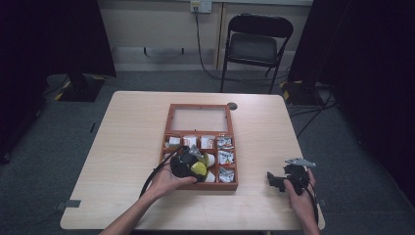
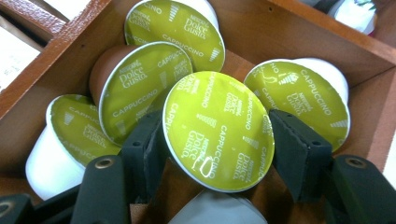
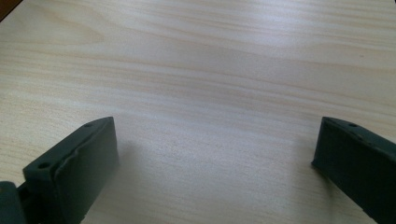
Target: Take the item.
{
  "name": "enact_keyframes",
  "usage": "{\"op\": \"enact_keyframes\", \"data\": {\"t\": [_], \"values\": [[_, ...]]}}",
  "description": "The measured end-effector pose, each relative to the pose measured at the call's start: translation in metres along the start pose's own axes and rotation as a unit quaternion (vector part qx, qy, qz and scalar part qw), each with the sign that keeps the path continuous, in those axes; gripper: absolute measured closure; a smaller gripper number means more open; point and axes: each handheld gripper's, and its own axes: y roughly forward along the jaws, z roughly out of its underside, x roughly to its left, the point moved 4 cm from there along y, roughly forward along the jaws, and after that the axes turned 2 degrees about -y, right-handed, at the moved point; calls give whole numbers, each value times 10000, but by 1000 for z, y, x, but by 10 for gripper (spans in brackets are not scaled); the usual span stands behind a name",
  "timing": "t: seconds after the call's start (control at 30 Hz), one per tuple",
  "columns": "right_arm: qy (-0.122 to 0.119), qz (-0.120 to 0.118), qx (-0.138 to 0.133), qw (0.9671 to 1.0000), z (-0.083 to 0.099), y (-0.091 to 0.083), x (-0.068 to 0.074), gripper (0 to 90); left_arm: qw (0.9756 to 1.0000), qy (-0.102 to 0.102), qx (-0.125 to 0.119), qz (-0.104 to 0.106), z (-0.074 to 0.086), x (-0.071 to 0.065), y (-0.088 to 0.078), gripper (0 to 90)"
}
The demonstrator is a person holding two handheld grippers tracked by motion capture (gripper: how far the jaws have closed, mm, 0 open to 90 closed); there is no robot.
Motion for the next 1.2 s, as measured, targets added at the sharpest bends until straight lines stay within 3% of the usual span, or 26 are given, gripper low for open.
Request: {"op": "enact_keyframes", "data": {"t": [0.7, 0.83, 0.93, 1.2], "values": [[-11, 0, 0, 10000, 0, 0, 0, 0, 9993, -138, -330, 68, 2, 3, -7, 393], [-9, -1, -1, 10000, 0, 0, 0, 0, 9991, -176, -386, 76, 3, 5, -11, 393], [-5, 0, 0, 10000, 0, 0, 0, 0, 9988, -158, -454, -38, 1, 5, -15, 393], [-5, -2, 1, 10000, 0, 0, 0, 0, 9981, -200, -575, 42, 0, 8, -22, 393]]}}
